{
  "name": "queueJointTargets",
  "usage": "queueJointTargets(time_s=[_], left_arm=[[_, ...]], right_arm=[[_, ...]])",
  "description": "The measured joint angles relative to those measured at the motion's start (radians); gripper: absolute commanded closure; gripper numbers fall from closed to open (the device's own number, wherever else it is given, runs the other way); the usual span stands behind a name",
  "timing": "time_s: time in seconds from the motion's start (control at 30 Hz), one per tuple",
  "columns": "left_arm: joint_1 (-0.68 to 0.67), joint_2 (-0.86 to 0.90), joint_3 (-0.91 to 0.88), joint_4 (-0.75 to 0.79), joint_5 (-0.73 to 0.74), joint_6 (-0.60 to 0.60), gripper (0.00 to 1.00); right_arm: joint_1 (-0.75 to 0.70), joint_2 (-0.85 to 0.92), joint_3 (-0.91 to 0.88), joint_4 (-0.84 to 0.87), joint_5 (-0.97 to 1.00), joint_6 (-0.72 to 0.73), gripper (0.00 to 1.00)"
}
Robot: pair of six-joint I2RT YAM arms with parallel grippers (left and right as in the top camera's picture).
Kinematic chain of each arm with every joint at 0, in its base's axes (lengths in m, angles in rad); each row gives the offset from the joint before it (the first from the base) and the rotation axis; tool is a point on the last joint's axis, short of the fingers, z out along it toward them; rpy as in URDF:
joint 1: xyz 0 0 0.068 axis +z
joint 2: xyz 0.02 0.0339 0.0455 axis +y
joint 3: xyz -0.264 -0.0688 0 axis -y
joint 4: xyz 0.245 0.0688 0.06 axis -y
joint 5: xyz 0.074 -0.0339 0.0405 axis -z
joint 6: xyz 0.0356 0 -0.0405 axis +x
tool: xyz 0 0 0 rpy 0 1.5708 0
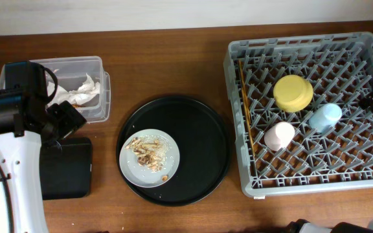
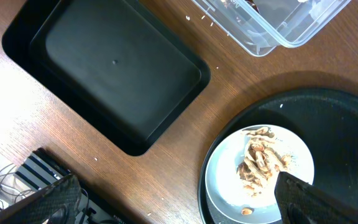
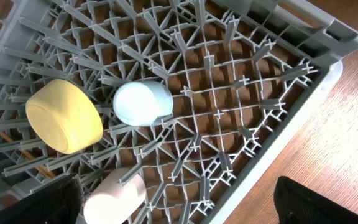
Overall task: Sort waste into correct bins and load items into the dishwasher rack
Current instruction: 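Move the left gripper to the white plate and grasp its rim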
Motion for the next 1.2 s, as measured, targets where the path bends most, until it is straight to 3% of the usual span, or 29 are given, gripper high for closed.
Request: queueJointTargets(time_s=[0.17,0.3,0.37,0.4,0.57,0.7,0.77,0.8,0.97,1.03,1.2], left_arm=[[0.0,0.0,0.0,-0.009,0.045,0.0,0.01],[-0.01,0.0,0.0,-0.042,0.358,0.02,0.01],[-0.109,0.0,0.0,-0.001,0.499,0.121,0.01],[-0.229,0.0,0.0,0.018,0.545,0.159,0.01],[-0.54,0.002,0.0,0.158,0.59,0.2,0.01],[-0.659,0.011,0.0,0.184,0.464,0.173,0.04],[-0.764,0.055,-0.015,0.159,0.312,0.074,0.11],[-0.81,0.088,-0.035,0.167,0.262,0.027,0.19],[-0.981,0.342,-0.117,0.193,0.04,-0.189,0.3],[-0.985,0.423,-0.12,0.203,0.012,-0.216,0.51],[-0.949,0.551,-0.126,0.293,-0.011,-0.238,0.52]], right_arm=[[0.0,0.005,0.0,0.0,0.0,0.0,0.01],[0.0,0.005,0.0,0.0,0.0,0.0,0.01],[0.0,0.005,0.0,0.0,0.0,-0.001,0.01],[0.0,0.006,0.0,0.0,0.0,0.0,0.01],[0.0,0.006,0.0,0.0,0.0,0.0,0.01],[0.0,0.006,0.0,-0.001,0.0,0.0,0.01],[0.0,0.006,0.0,0.0,0.0,-0.001,0.01],[0.0,0.006,0.0,0.0,0.0,0.0,0.01],[0.0,0.006,0.0,0.0,0.0,0.0,0.01],[0.0,0.007,0.0,0.0,0.0,0.0,0.01],[0.0,0.008,0.0,0.0,0.0,0.0,0.01]])
